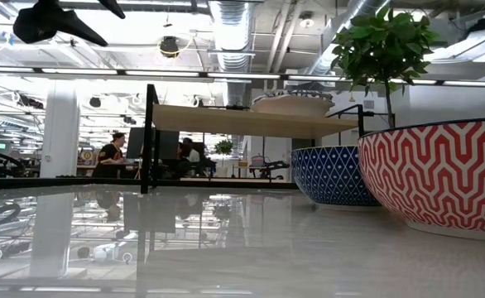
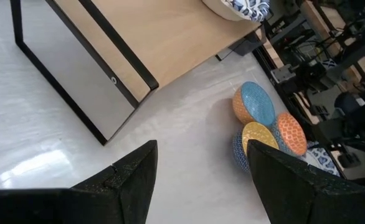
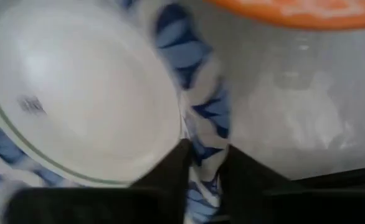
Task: Place and stack bowls onto a shelf
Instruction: Stack the white patterned bowl on top of the white patterned bowls on the shelf
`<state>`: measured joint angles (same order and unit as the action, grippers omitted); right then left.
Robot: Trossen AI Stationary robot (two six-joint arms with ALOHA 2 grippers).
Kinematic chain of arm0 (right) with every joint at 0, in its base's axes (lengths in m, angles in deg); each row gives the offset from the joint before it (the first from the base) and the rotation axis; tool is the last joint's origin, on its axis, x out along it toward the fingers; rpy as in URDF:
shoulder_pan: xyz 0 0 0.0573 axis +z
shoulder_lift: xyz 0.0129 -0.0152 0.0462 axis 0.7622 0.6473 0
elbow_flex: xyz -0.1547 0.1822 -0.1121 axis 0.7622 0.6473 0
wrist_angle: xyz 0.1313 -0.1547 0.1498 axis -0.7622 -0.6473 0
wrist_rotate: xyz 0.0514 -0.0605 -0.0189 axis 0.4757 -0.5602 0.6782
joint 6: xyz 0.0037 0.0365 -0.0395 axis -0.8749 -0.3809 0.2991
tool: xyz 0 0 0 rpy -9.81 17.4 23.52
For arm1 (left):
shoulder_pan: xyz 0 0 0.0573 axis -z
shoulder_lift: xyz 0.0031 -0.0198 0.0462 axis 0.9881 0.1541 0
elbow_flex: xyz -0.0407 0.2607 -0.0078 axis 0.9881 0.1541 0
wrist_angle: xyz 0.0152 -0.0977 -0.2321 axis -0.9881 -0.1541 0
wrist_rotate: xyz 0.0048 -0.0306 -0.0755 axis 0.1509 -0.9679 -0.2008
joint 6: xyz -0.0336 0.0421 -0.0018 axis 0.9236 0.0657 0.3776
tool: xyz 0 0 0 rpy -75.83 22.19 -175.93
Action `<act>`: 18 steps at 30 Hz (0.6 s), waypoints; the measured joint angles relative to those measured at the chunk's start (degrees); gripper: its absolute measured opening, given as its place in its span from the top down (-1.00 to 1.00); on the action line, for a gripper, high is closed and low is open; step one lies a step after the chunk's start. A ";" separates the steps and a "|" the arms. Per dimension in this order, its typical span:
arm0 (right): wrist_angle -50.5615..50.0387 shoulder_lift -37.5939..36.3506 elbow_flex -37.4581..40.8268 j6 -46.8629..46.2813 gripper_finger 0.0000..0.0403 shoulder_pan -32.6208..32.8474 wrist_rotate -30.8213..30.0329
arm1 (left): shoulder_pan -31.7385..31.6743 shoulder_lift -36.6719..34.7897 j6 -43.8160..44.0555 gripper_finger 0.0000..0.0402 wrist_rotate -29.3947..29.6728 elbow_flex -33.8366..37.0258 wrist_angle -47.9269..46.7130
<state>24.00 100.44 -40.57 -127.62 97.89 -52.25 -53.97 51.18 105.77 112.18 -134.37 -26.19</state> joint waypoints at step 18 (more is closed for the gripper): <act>-0.19 -2.76 -10.89 -1.95 0.90 -0.05 3.50 | -0.01 0.00 -0.43 -0.16 -0.50 0.00 -0.14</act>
<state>23.81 97.68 -51.46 -129.57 97.85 -48.75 -53.98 51.18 105.35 111.69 -134.37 -26.32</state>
